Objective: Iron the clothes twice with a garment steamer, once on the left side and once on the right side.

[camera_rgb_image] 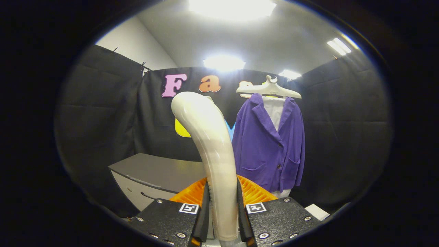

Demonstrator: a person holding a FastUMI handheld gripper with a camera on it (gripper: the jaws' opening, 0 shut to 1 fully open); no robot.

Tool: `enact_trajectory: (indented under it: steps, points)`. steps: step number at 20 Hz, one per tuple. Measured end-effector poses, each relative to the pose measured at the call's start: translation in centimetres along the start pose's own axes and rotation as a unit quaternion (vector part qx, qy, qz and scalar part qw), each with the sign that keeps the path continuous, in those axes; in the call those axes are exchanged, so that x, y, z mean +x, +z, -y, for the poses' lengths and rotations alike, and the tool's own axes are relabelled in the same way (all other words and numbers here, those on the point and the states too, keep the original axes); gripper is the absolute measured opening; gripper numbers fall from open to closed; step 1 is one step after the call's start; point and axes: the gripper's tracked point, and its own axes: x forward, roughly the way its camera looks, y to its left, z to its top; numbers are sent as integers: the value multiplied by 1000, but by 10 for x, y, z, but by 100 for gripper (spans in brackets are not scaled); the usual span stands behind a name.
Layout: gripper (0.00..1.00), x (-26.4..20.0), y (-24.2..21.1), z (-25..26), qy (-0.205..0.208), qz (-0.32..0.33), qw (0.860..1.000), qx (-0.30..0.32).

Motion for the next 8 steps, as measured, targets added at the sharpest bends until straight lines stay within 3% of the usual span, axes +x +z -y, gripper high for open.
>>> enact_trajectory:
  steps: [8]
  points:
    - [36, -1, -8, -25, 2, -10, 1000, -20]
